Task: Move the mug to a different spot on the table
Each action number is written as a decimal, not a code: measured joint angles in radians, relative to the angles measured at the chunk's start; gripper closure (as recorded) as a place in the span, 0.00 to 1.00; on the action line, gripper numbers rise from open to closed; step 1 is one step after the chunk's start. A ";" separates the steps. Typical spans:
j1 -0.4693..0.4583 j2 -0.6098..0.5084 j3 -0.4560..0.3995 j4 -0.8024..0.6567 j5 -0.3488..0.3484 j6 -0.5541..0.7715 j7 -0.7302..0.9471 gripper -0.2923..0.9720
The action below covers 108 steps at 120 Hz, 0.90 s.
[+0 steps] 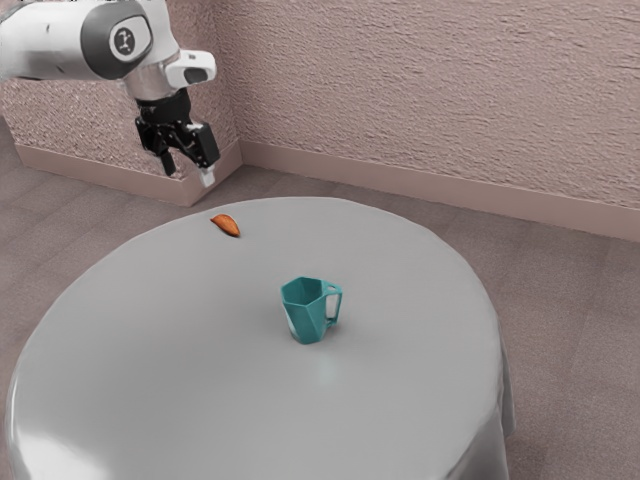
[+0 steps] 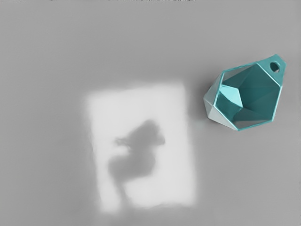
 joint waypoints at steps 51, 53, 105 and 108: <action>-0.226 0.245 -0.054 0.209 0.060 0.022 0.023 0.25; -0.234 0.263 -0.056 0.226 0.064 0.023 0.024 0.25; -0.252 0.705 -0.125 0.645 0.141 -0.031 0.073 0.26; -0.244 0.726 -0.128 0.663 0.144 -0.042 0.078 0.26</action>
